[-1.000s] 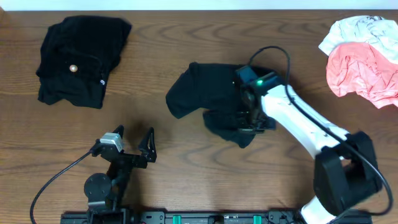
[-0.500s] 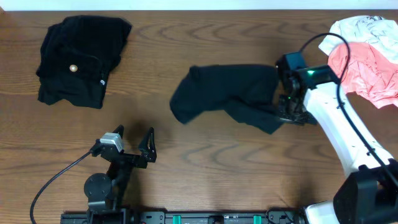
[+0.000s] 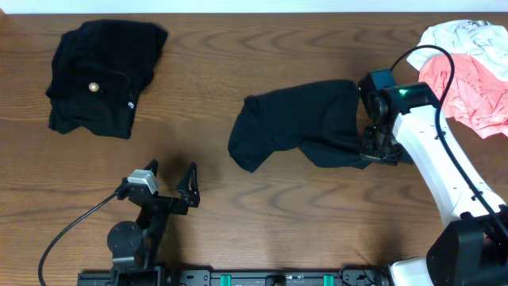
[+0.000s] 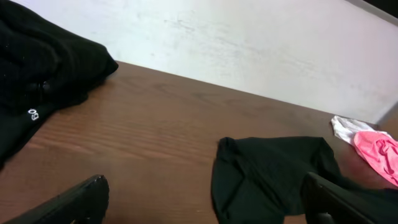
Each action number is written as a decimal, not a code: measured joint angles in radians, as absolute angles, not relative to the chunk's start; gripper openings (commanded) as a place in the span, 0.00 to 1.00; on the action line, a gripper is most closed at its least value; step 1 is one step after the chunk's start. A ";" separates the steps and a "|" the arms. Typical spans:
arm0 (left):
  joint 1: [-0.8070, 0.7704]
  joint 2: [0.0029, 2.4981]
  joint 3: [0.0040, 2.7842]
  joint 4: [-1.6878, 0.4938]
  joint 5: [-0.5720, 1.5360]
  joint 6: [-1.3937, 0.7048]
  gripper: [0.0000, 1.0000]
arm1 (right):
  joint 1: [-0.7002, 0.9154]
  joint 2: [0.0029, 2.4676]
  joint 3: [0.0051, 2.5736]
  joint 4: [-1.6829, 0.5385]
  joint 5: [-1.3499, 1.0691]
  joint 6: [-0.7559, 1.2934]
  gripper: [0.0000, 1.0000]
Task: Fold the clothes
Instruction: 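Reach left gripper to the garment's left side and grasp it, then stretch the garment between both grippers, left pulling toward upper left, then lower the stretched garment flat onto the table with both grippers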
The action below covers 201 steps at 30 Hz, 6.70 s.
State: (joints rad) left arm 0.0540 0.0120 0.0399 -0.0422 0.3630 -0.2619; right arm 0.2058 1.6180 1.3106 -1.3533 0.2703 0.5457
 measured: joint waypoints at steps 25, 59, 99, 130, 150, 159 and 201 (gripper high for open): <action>0.015 0.395 0.234 -0.068 0.484 -0.142 0.98 | 0.206 1.595 1.313 -1.331 0.265 0.541 0.01; -0.408 1.541 0.707 0.181 0.381 0.118 0.98 | 0.206 1.594 1.314 -1.317 0.249 0.540 0.01; -0.498 1.758 0.794 0.252 0.334 -0.580 0.75 | 0.206 1.594 1.314 -1.319 0.246 0.540 0.01; -0.489 1.847 0.908 0.250 0.371 -0.564 0.06 | 0.206 1.594 1.314 -1.328 0.245 0.537 0.01; -0.274 1.847 1.181 0.284 0.229 -0.500 0.06 | 0.206 1.594 1.314 -1.358 0.246 0.508 0.01; -0.242 1.883 1.181 0.289 0.140 -0.489 0.06 | 0.205 1.594 1.314 -1.412 0.384 0.564 0.01; -0.347 1.603 0.851 -0.223 0.093 -0.214 0.12 | 0.167 1.556 1.056 -0.894 -0.142 0.371 0.31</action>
State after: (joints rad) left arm -0.3470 1.6032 0.8509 -0.2226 0.0925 -0.2142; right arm 0.1669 1.5558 1.0565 -0.8936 -0.1417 0.3714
